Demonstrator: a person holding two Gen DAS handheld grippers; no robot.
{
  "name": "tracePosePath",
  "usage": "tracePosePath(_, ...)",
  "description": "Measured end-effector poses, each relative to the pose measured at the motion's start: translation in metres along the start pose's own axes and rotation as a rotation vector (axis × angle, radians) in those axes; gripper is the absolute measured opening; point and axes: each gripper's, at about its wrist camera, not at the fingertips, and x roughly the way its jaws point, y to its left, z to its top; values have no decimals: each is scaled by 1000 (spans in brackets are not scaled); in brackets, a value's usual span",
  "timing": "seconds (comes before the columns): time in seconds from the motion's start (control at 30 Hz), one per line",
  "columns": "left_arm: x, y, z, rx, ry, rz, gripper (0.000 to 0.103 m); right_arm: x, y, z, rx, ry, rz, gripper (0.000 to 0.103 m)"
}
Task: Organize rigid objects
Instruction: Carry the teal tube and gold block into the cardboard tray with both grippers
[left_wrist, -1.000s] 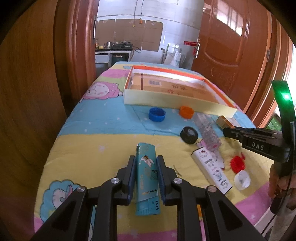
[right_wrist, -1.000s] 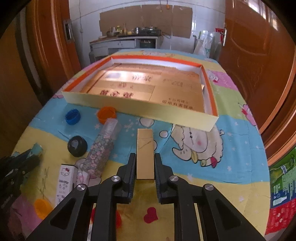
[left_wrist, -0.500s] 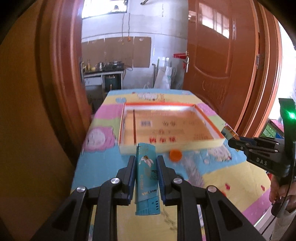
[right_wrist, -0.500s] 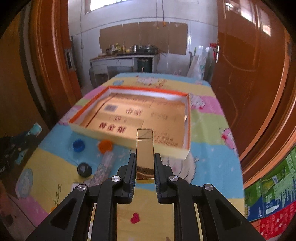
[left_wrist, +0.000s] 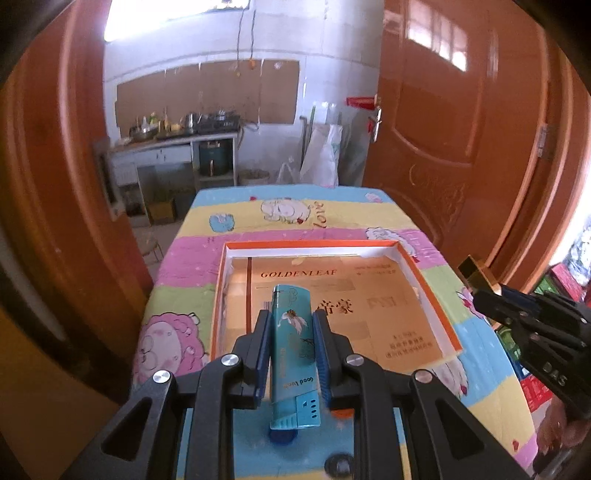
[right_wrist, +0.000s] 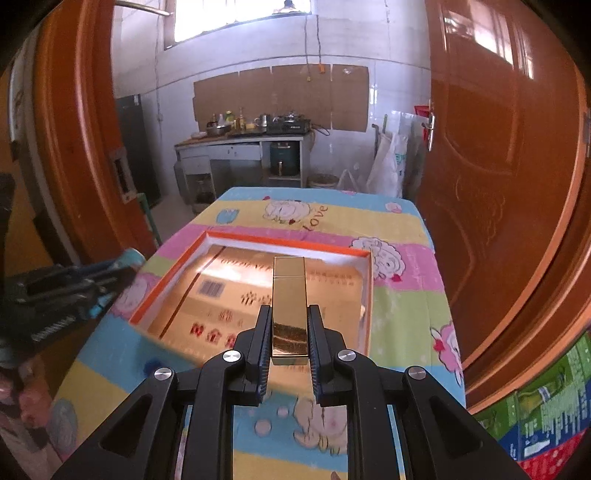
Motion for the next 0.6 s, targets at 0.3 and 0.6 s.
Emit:
tracePosePath(0.3, 77, 8, 3, -64, 121, -6, 22, 63, -13, 9, 56, 78, 27, 18)
tracePosePath(0.6, 103, 14, 0, -84, 135, 17, 22, 116, -17, -5, 72, 156, 34, 18)
